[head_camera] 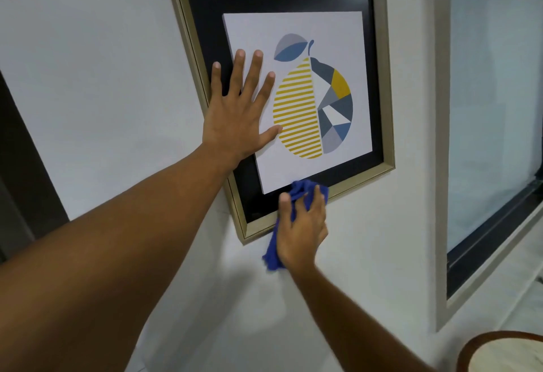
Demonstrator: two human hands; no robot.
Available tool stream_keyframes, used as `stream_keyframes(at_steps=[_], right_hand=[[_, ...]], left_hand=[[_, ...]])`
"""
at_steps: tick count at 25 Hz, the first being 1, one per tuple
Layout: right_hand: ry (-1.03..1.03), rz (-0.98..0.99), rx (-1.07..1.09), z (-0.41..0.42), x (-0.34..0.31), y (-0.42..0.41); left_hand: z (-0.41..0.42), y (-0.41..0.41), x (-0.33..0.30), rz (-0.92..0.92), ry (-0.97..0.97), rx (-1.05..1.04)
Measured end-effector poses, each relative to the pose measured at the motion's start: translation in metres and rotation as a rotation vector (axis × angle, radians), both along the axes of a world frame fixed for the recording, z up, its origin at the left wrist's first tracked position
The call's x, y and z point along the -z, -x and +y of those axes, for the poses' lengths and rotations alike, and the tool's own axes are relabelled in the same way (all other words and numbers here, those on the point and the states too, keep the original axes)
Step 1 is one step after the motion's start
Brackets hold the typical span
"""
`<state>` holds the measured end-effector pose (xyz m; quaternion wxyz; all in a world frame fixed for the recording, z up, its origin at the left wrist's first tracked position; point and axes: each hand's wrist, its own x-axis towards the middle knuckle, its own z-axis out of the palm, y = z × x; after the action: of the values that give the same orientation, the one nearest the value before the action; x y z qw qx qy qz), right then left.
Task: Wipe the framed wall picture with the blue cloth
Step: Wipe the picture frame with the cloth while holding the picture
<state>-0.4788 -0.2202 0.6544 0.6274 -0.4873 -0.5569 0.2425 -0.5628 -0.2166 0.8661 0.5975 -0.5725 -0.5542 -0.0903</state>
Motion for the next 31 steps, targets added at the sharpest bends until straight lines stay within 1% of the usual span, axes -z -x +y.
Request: stream_keyframes(at_steps=[2, 4, 6, 7, 9, 10, 12, 15, 19, 22, 26, 28, 30, 31], right_hand=[[-0.088, -0.020, -0.071, -0.044, 0.011, 0.038], [-0.119, -0.012, -0.130, -0.071, 0.012, 0.058], [-0.113, -0.010, -0.157, -0.068, 0.012, 0.054], [-0.112, -0.062, -0.152, -0.063, 0.013, 0.047], [-0.154, -0.232, -0.128, -0.054, 0.018, 0.033], [-0.176, -0.274, -0.112, -0.050, 0.020, 0.027], [-0.197, -0.275, -0.059, -0.036, 0.020, 0.015], [-0.123, -0.259, 0.020, 0.003, 0.013, -0.016], [0.001, -0.236, 0.116, 0.071, 0.000, -0.077], [0.097, -0.241, 0.159, 0.109, -0.009, -0.114], [0.193, -0.183, 0.139, 0.139, -0.017, -0.140], [0.241, -0.115, 0.076, 0.148, -0.014, -0.153], [0.234, -0.059, 0.001, 0.155, -0.010, -0.165], [0.215, -0.068, -0.021, 0.157, -0.008, -0.168]], left_hand=[[-0.001, 0.001, -0.001, 0.000, -0.001, 0.010], [-0.002, 0.002, -0.001, -0.001, 0.002, 0.011], [0.000, 0.002, 0.000, -0.004, 0.002, 0.010], [0.001, 0.002, 0.001, -0.001, 0.005, 0.014], [0.002, 0.003, 0.001, 0.004, -0.003, 0.026], [0.001, 0.004, 0.001, 0.005, -0.009, 0.029], [0.001, 0.005, 0.000, 0.007, -0.015, 0.021], [-0.001, 0.001, 0.000, 0.009, -0.001, 0.004], [-0.002, -0.001, 0.000, 0.002, 0.012, -0.007], [-0.002, -0.002, -0.001, 0.009, 0.012, -0.014], [-0.004, -0.002, -0.002, 0.017, 0.015, -0.009], [-0.005, -0.004, -0.001, 0.013, 0.026, -0.013], [-0.004, -0.006, -0.001, 0.002, 0.034, -0.014], [-0.004, -0.006, -0.001, 0.000, 0.034, -0.014]])
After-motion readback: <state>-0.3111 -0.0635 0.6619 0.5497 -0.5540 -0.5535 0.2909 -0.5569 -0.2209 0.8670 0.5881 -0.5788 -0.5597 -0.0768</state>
